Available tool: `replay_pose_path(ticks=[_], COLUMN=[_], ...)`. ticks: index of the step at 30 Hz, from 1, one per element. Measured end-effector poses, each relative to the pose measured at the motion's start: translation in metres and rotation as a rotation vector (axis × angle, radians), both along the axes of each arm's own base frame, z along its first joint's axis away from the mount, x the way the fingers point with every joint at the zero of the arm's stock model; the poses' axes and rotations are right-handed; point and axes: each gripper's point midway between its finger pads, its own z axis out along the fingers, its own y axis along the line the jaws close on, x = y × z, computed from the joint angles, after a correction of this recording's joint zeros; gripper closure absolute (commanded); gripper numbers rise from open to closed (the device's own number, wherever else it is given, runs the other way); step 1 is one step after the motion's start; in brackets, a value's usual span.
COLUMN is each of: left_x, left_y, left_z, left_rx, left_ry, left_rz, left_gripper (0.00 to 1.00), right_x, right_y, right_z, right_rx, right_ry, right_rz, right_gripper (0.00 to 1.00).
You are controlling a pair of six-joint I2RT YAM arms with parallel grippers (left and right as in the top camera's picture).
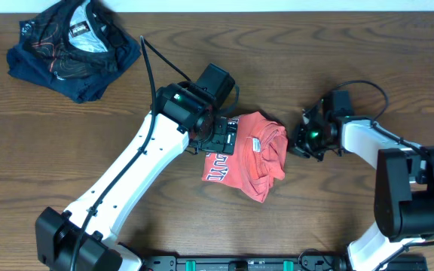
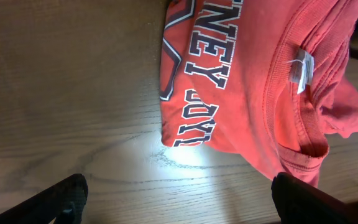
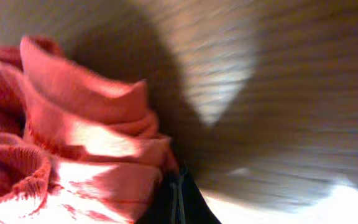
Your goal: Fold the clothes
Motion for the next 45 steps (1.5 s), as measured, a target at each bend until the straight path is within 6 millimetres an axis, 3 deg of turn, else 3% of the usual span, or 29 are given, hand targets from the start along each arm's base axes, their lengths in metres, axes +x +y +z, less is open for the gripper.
replay_pose_path(ticks=[11,16,18,23,26,28,29,32,36,45], left_x=[0.000,0.000,0.000,0.001,0.003,0.005,0.006,0.011,0.017,0.015], left_y=[0.000,0.000,0.000,0.002,0.003,0.004,0.006,0.013,0.025,0.039], left_z=[0.000,0.000,0.000,0.000,0.000,0.000,0.000,0.000,0.000,-0.001], left_rx=[0.000,0.000,0.002,0.011,0.017,0.018,0.020,0.024,0.032,0.058], left_ry=[0.000,0.001,0.000,-0.008,-0.016,-0.020,-0.021,-0.025,-0.025,-0.002], left_rz=[0.000,0.000,0.000,0.002,0.006,0.011,0.016,0.041,0.079,0.108], left_gripper=[0.04,0.04,0.04,0.04,0.04,0.04,0.04,0.04,0.04,0.04], right_x=[-0.013,-0.017,-0.023,-0.026,-0.015,-0.009,-0.008,-0.011,-0.020,-0.029], right_y=[0.044,0.038,0.025,-0.012,-0.020,-0.015,-0.012,0.008,0.037,0.081], right_z=[0.001,0.000,0.001,0.026,0.064,0.089,0.098,0.117,0.118,0.090], right_rx=[0.023,0.019,-0.005,-0.065,-0.066,-0.048,-0.042,-0.016,-0.011,-0.077], right_ry=[0.028,0.064,0.115,0.151,0.045,-0.044,-0.078,-0.157,-0.180,-0.161], right_rz=[0.052,0.031,0.008,-0.037,-0.022,0.003,0.019,0.088,0.174,0.264], right_gripper=[0.99,0.99,0.96,0.75,0.35,0.16,0.12,0.11,0.12,0.41])
